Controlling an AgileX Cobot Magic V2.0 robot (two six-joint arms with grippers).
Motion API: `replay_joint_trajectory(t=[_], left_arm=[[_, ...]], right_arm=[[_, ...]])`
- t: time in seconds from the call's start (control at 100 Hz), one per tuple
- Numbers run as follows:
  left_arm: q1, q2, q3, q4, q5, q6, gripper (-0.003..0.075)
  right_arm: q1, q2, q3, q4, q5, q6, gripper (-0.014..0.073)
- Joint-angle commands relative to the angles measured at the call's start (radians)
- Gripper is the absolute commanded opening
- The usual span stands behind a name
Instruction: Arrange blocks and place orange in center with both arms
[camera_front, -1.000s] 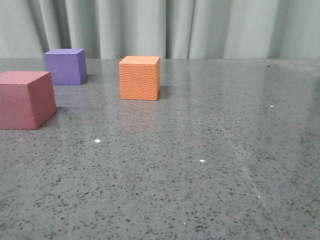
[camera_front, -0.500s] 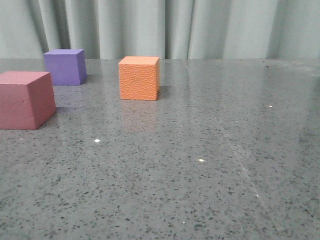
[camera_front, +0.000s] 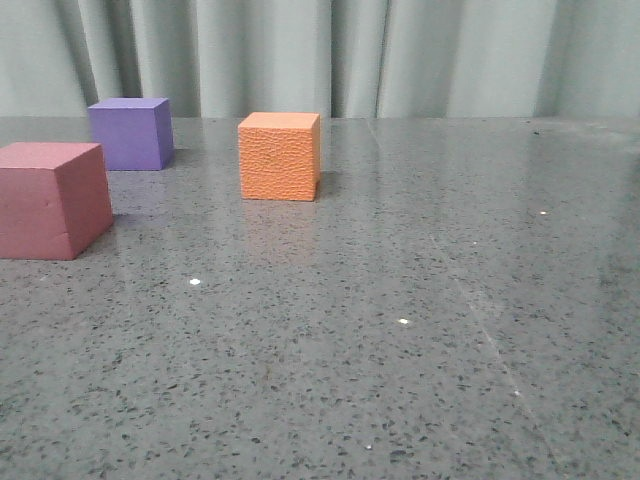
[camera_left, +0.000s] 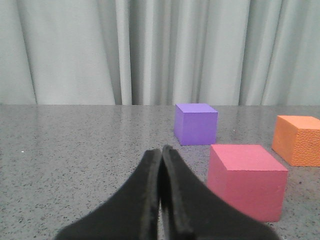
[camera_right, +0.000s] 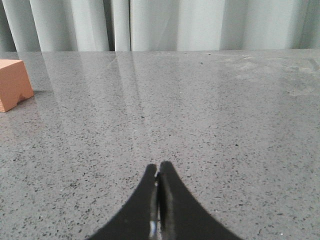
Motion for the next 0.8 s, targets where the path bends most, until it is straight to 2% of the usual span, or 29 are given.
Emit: replay_joint_trajectory(t=[0.0, 0.79], left_arm=[[0.001, -0.033, 0.055, -0.002, -0.077, -0.002, -0.0019], [0.001, -0.033, 0.055, -0.002, -0.094, -0.002, -0.0019]], right_arm=[[-0.005, -0.021, -0.014, 0.000, -0.088, -0.010, -0.0120], [-0.005, -0.021, -0.014, 0.000, -0.088, -0.010, -0.0120]])
